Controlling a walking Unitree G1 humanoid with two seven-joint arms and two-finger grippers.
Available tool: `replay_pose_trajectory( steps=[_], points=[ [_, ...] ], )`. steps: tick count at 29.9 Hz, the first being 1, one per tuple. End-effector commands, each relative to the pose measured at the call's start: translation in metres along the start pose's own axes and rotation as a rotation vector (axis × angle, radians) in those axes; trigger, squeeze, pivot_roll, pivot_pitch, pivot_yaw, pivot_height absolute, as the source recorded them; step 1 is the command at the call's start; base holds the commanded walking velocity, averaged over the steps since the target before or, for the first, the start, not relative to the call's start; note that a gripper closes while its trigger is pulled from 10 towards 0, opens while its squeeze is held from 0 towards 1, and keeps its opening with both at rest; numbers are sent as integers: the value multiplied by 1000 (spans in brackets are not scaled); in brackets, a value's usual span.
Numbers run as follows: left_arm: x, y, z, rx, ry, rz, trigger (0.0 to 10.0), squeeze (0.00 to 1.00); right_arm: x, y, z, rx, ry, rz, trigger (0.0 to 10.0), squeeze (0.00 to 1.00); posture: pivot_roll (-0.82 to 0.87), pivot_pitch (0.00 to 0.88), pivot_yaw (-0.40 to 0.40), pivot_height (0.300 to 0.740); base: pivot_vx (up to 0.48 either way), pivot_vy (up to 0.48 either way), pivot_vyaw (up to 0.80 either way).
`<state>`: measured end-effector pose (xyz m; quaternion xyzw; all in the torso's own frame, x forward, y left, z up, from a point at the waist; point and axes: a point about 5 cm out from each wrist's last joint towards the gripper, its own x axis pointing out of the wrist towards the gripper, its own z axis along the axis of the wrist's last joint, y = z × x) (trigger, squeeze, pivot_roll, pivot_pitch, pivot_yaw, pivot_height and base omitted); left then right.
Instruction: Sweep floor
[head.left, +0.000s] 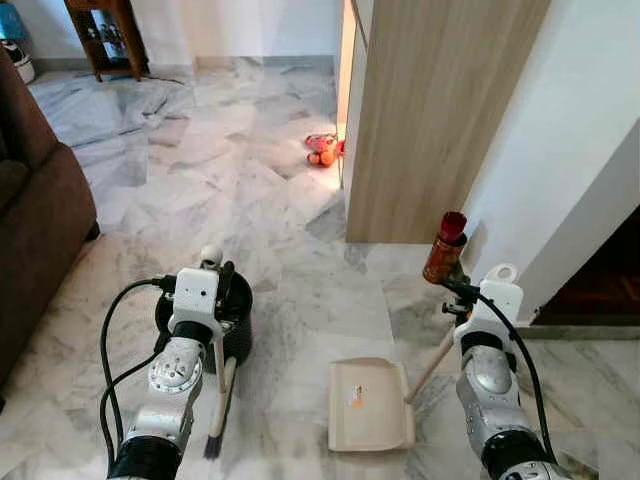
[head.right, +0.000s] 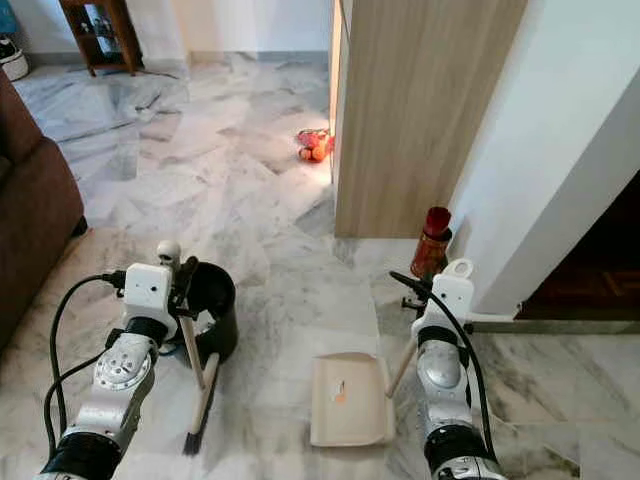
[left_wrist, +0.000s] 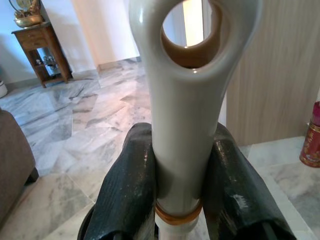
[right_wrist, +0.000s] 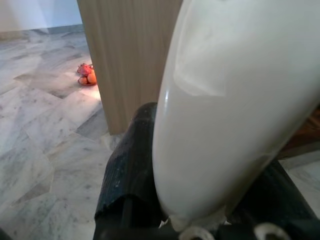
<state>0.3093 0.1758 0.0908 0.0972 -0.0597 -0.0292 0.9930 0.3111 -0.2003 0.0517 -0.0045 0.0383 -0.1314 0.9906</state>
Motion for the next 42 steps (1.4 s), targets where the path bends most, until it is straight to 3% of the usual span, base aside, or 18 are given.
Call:
replay_pose_trajectory(
  steps=[1,42],
  points=[
    [4,2,9,13,-43,10,10000,0,6,3,11,2,-39,10,10000,0,-31,0,-3,740,0,0,-800],
    [4,-1,9,26,-49,3,10000,0,6,4,9,0,-30,15,10000,0,-32,0,-6,740,0,-72,-800]
  ],
)
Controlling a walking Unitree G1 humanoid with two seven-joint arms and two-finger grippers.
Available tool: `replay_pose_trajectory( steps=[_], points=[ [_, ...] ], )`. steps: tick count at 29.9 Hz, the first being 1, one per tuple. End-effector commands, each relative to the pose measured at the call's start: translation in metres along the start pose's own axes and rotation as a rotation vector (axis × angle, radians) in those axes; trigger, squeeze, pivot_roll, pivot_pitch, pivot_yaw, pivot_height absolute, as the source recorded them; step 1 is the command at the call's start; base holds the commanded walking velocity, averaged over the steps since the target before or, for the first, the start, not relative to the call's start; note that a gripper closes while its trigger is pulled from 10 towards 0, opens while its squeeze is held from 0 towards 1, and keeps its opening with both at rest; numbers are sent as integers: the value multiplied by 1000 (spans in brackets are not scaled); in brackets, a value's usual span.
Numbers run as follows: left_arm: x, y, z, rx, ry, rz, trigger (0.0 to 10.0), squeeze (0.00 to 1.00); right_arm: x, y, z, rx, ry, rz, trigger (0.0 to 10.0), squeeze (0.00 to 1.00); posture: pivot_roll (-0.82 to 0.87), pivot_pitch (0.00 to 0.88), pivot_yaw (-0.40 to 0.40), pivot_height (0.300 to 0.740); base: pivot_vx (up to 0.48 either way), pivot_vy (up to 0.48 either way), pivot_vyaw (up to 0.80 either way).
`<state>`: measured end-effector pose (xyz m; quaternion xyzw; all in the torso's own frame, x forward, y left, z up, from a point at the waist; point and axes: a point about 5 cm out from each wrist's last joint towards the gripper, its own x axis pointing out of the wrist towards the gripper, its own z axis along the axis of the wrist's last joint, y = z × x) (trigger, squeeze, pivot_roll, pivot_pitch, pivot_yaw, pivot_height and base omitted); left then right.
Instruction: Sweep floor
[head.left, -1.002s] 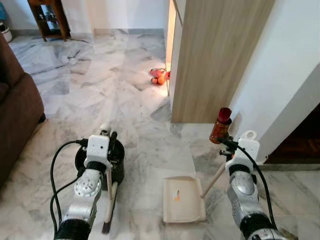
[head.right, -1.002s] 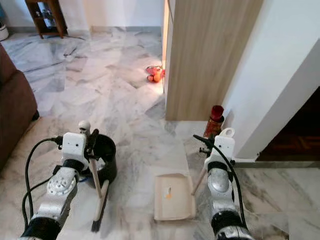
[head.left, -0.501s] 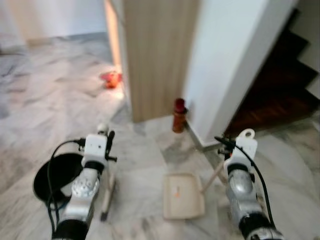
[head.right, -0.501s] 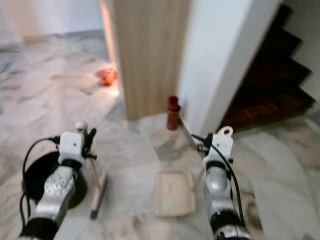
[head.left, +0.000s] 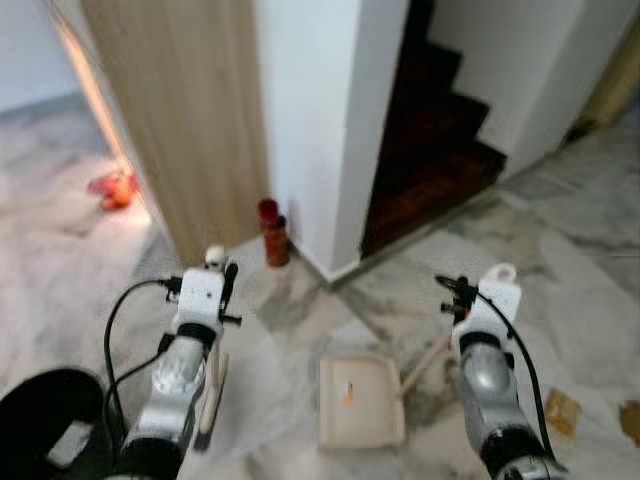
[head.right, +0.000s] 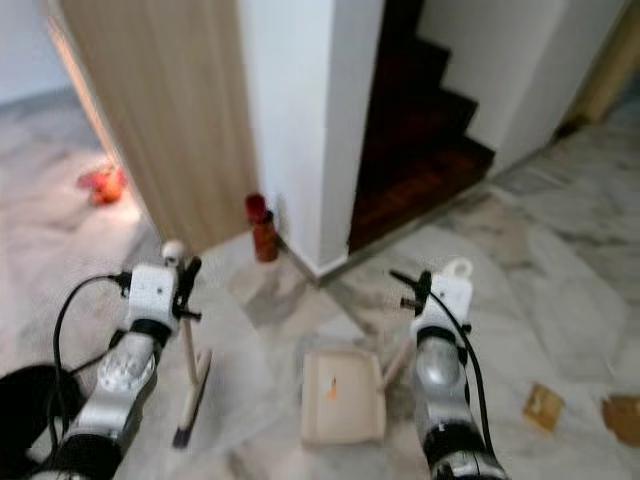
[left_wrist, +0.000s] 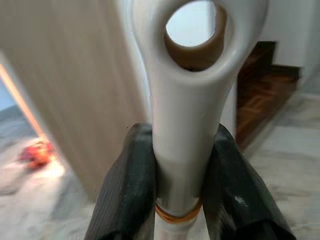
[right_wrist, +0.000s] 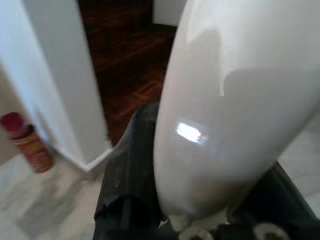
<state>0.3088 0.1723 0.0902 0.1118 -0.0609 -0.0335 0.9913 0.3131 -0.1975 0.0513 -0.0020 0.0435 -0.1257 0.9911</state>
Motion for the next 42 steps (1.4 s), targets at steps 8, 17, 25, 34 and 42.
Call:
replay_pose_trajectory(
  steps=[8,17,25,34,42],
  points=[
    [4,4,8,2,-44,15,10000,0,4,1,10,-5,-40,6,10000,0,-32,0,-7,740,0,0,-800],
    [4,3,9,-5,-50,8,10000,0,5,2,10,-5,-44,9,10000,0,-34,0,-6,740,0,0,-800],
    [4,2,9,-4,-50,7,10000,0,4,2,10,-6,-43,10,10000,0,-34,0,-6,740,0,0,-800],
    [3,2,8,-8,-45,13,10000,0,4,0,9,-8,-39,7,10000,0,-34,0,-17,740,0,0,-800],
    [2,3,5,-20,-36,31,10000,0,4,0,11,-15,-53,19,10000,0,-37,0,-33,740,0,0,-659]
  ],
)
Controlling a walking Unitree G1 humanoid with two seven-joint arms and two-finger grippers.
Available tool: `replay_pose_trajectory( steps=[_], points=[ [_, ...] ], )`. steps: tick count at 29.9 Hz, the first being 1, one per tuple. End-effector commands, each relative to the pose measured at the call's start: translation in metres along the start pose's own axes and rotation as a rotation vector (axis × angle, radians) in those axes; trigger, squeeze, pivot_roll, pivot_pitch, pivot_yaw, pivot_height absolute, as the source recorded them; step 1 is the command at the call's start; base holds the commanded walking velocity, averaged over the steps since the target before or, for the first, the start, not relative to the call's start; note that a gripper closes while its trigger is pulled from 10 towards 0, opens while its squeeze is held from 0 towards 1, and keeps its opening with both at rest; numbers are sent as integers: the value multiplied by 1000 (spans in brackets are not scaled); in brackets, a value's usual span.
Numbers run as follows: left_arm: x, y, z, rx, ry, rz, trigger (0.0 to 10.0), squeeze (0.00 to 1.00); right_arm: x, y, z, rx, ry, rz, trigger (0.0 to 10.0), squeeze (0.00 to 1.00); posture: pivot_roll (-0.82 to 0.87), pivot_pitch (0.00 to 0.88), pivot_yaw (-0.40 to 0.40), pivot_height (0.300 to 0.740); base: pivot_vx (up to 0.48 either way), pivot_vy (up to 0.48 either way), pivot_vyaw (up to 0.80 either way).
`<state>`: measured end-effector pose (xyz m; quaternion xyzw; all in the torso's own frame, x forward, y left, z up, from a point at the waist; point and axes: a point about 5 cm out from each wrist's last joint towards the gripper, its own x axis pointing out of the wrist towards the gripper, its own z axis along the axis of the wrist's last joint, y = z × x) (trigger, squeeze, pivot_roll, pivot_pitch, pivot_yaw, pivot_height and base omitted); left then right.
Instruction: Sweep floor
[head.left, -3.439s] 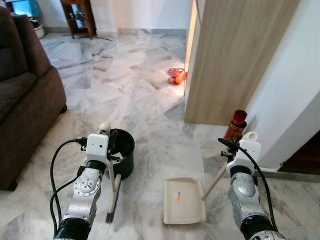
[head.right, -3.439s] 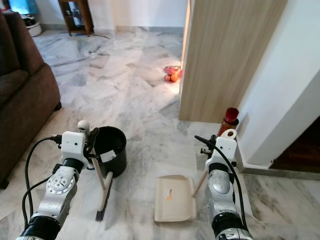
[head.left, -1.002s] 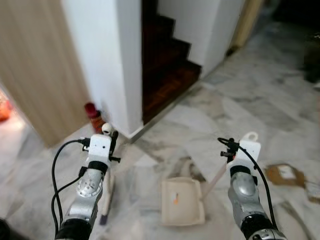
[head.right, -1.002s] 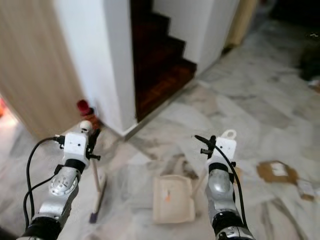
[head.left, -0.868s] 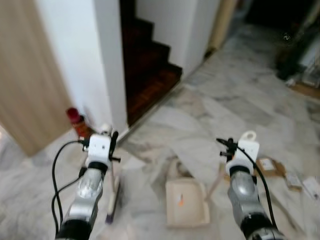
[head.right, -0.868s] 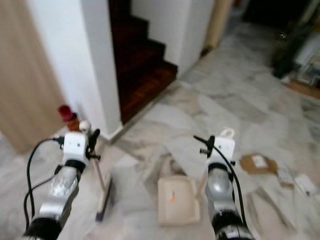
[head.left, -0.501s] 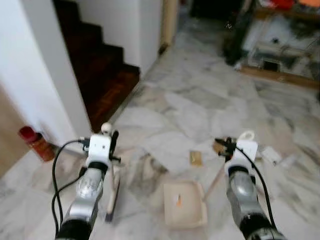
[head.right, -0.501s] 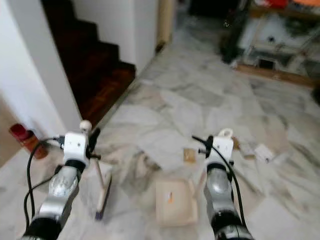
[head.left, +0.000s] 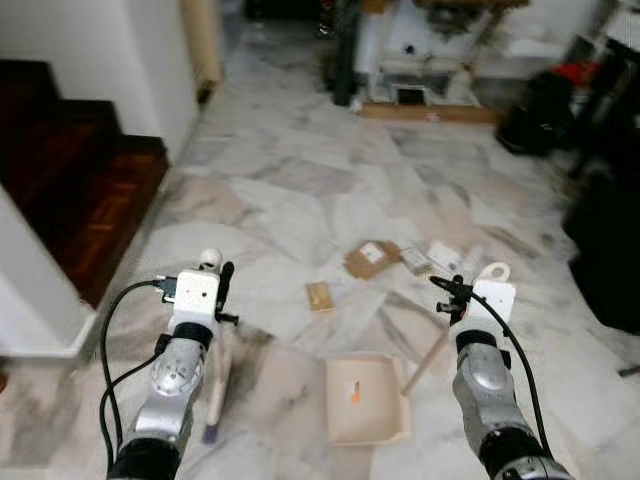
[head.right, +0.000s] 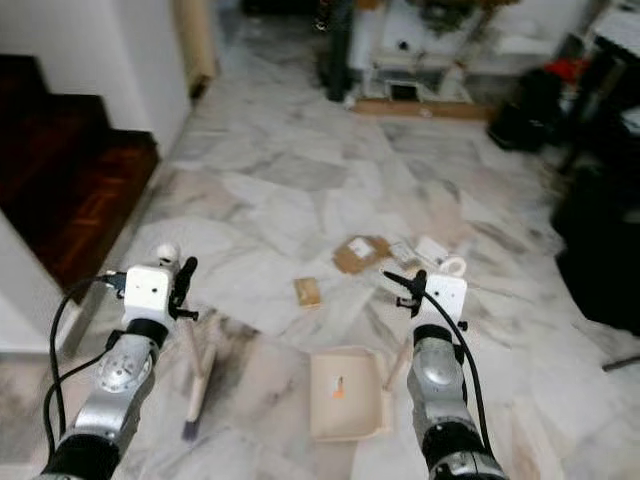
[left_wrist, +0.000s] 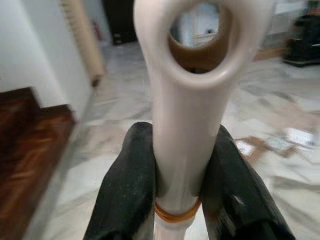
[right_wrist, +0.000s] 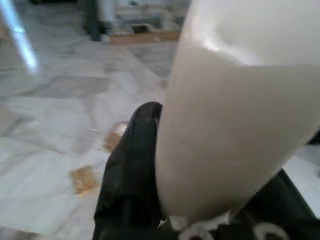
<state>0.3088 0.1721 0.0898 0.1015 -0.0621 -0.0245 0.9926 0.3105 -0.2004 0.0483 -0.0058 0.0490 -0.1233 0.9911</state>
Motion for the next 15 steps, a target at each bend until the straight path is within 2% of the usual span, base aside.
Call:
replay_pose_trajectory(
  steps=[1,8,15],
  points=[
    [1,3,5,-4,-33,17,10000,0,6,4,14,-6,-65,16,10000,0,-37,0,-36,740,0,0,0],
    [-2,10,0,-38,-9,60,10000,0,6,4,16,-9,-71,24,10000,0,-30,0,-45,740,0,0,0],
    [0,11,-2,-54,11,64,10000,0,6,4,16,-5,-73,23,10000,0,-36,0,-39,740,0,0,0]
  ],
)
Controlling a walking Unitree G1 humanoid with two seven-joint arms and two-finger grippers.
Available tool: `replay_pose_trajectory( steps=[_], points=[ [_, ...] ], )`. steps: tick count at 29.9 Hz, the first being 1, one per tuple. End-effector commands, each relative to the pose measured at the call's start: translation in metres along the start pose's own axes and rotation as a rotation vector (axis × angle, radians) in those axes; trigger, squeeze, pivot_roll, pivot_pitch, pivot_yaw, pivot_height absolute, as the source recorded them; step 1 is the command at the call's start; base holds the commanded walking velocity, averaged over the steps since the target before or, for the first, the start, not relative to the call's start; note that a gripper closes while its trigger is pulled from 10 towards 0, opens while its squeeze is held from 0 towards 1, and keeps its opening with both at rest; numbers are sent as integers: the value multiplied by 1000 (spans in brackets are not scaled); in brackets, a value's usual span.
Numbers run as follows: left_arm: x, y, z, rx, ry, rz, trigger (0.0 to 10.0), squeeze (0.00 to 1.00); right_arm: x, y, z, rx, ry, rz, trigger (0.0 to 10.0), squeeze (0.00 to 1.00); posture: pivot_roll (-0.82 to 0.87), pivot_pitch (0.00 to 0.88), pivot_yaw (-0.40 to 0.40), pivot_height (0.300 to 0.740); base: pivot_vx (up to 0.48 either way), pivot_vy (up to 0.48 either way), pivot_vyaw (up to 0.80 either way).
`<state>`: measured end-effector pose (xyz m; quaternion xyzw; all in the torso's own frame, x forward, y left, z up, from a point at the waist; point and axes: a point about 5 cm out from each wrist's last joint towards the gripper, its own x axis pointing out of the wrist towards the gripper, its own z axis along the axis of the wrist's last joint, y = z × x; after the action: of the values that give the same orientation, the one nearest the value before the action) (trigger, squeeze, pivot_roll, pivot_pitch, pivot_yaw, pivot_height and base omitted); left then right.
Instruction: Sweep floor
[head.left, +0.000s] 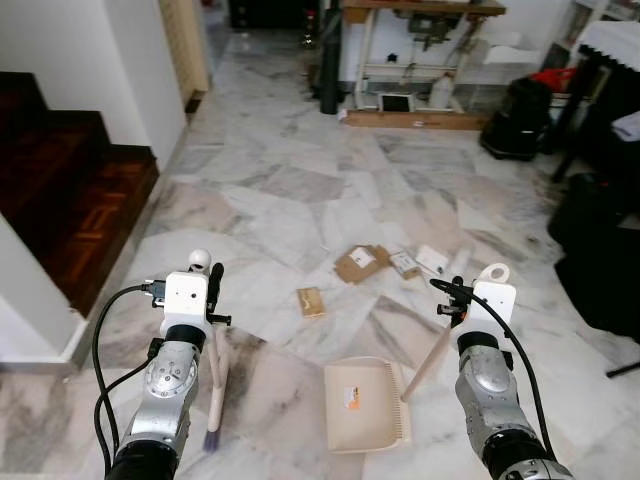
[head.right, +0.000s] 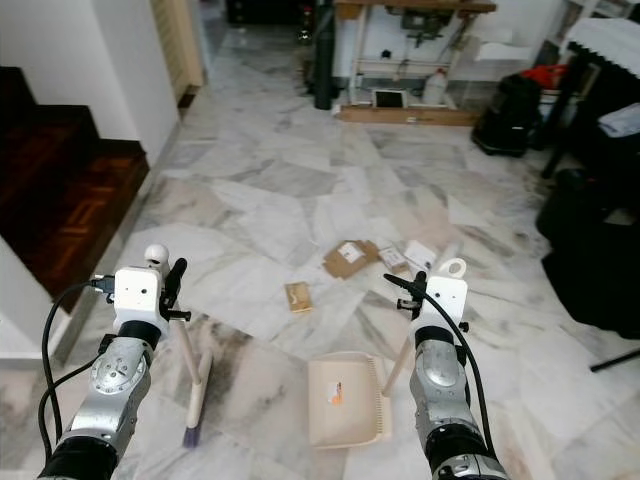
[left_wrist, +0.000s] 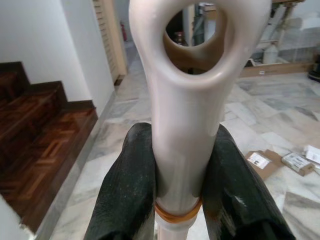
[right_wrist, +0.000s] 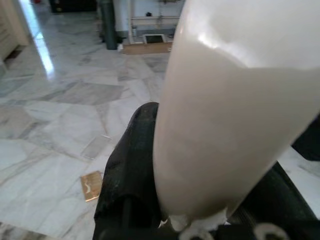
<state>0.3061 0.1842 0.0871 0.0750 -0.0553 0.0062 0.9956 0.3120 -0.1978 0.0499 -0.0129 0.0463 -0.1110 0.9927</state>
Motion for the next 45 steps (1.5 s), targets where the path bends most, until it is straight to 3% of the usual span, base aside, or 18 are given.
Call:
replay_pose_trajectory(
  steps=[1,45],
  points=[
    [3,-1,3,-4,-8,1,10000,0,6,1,15,8,-66,-1,10000,0,-36,0,-39,740,0,0,0],
    [7,-4,5,-6,-10,-13,10000,0,5,8,17,-3,-89,27,10000,0,-36,0,-32,740,329,0,44]
  ],
)
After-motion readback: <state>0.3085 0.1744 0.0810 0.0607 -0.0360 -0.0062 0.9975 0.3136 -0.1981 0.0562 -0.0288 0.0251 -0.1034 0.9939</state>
